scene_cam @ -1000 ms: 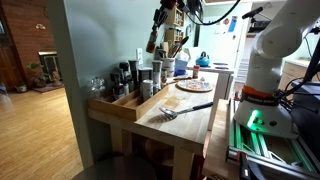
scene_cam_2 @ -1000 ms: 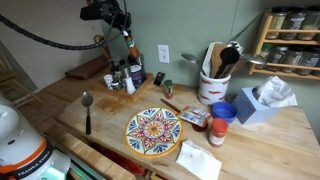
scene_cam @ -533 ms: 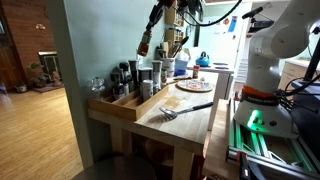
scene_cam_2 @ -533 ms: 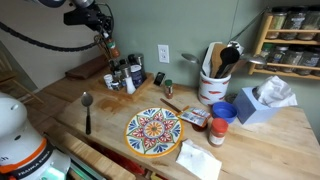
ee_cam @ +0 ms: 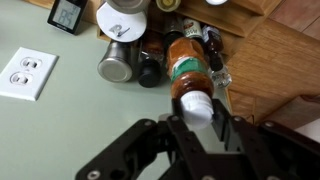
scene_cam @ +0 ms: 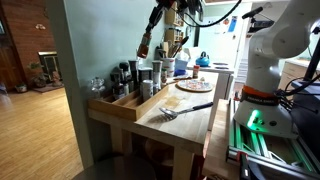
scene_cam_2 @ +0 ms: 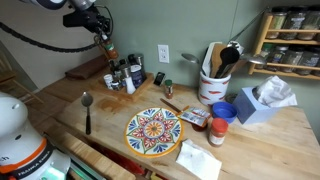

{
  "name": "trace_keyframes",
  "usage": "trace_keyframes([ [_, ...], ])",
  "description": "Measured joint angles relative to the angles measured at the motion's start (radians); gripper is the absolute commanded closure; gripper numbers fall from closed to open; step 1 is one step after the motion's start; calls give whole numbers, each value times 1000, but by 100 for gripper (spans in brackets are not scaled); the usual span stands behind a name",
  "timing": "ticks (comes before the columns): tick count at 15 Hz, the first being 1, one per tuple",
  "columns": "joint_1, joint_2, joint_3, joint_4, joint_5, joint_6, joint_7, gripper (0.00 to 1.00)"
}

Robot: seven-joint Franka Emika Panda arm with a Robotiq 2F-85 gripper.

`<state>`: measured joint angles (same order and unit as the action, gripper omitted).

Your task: Put the brown bottle onto the wooden tray

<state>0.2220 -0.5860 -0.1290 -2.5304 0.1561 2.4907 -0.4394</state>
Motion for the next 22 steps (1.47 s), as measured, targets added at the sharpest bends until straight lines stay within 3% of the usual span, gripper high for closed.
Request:
trace_keyframes([
  [3, 51, -2, 43, 6, 0, -6, -13, 92],
  [8, 206, 2, 153, 21, 0, -23, -19, 92],
  [11, 255, 48, 189, 43, 0, -22, -37, 92],
  [16, 243, 212, 196, 126, -10, -21, -60, 92],
  [22, 163, 422, 218, 260, -40, -12, -60, 92],
])
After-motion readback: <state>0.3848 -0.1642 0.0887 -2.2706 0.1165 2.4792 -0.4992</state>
